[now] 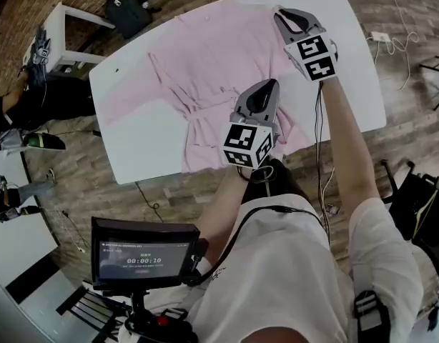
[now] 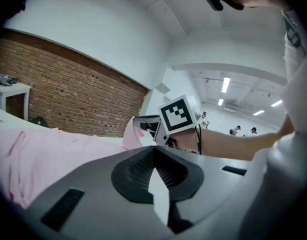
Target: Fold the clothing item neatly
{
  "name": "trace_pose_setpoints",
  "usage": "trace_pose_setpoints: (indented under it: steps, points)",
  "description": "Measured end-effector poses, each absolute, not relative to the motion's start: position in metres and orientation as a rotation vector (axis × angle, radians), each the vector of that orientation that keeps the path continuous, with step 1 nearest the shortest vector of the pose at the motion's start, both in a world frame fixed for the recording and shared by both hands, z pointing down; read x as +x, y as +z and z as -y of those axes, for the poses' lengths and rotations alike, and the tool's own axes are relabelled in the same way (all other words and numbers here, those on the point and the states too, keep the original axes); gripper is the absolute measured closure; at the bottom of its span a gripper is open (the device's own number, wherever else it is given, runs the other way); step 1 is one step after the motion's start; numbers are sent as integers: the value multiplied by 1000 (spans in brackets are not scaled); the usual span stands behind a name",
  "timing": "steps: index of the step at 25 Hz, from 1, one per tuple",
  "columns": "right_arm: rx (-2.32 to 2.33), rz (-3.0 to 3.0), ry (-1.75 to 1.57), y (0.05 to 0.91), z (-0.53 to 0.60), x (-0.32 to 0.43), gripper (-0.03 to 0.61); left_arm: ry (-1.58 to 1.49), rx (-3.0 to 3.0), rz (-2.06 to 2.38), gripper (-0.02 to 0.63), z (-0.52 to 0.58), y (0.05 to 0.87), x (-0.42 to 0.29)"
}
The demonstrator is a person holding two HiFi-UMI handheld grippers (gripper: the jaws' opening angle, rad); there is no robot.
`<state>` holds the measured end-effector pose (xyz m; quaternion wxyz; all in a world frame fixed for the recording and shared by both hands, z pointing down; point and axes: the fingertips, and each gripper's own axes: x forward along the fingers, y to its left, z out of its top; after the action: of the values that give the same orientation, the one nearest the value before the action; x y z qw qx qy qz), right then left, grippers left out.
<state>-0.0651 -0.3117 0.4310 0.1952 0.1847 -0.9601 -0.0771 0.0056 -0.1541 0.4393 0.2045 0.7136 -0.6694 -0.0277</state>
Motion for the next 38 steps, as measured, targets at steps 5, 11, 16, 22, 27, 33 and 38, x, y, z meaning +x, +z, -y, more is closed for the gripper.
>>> trace_pose_setpoints:
  steps: [5, 11, 16, 22, 27, 33, 38]
  points:
    - [314, 2713, -207, 448, 247, -136, 532, -116, 1877, 1981, 612, 118, 437, -37]
    - [148, 2701, -161, 482, 181, -214, 532, -131, 1753, 2067, 612, 77, 445, -88]
    - [19, 2676, -179, 512, 127, -269, 532, -108, 1661, 2113, 612, 44, 460, -131]
    - [-66, 2619, -206, 553, 85, -308, 532, -96, 1591, 2135, 612, 13, 481, -173]
    - [-96, 2592, -191, 571, 66, -324, 532, -95, 1566, 2126, 612, -1, 491, -197]
    - [-278, 2552, -167, 591, 36, -331, 520, -118, 1560, 2098, 612, -13, 499, -218]
    - [-363, 2536, -46, 601, 25, -322, 417, -139, 1565, 2095, 612, -14, 502, -236]
